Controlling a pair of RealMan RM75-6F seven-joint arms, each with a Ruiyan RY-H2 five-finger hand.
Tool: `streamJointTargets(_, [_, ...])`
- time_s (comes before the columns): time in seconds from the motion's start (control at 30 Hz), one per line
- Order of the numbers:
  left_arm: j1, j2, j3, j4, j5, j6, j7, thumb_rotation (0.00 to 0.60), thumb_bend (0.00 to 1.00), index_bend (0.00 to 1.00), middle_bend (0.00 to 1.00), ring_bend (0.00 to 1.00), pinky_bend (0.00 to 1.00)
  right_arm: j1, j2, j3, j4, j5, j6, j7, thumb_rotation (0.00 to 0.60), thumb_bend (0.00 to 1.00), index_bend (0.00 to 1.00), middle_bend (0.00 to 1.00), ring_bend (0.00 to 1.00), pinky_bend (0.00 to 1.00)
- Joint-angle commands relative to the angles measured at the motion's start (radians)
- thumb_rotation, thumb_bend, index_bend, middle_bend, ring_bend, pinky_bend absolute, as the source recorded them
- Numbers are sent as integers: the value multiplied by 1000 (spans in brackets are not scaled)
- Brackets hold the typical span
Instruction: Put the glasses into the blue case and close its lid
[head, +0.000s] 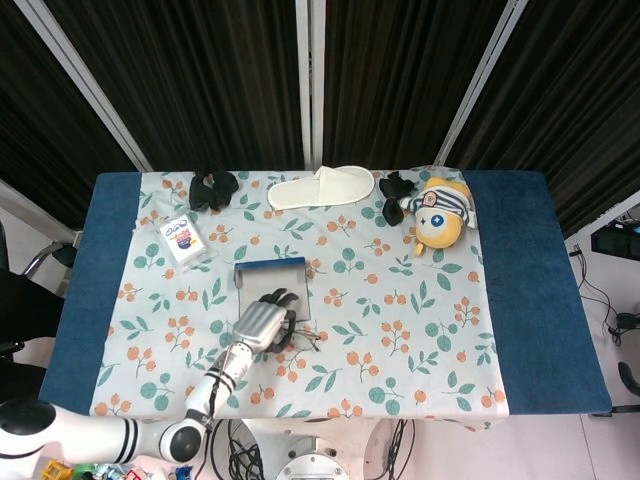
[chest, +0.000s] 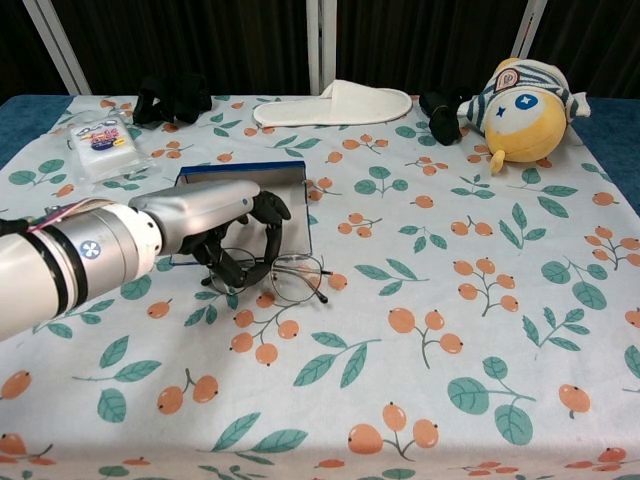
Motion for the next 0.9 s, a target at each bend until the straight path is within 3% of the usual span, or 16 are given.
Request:
streamJointTargets(0.03, [10,21,-1,-31,38,40,2,600,462,604,139,53,176,0,2,2,-4,-2,5,-2,600,209,0,0,0,0])
streamJointTargets(0.27, [24,52,-25,-27,99,133,29,600,468,605,138,53,177,0,5,2,-15,-8,10,-12,600,209,0,0,0,0])
streamJointTargets(0.47, [13,-9,-30,129,126,170,75,600,467,602,52,45,177,-2,3,-1,-21,-10,15,-19,600,209,0,0,0,0])
streamJointTargets(0.63, [4,-76,-30,241,141,186,112,600,467,615,45,41,176,-6,9,1,-27,-6,21,-23,600,209,0,0,0,0])
streamJointTargets(0.9, [-32,-150,-79,356,107,127,123,600,468,617,45,41,176,-5,12,6,-23,8,11,-14,600,208,0,0,0,0])
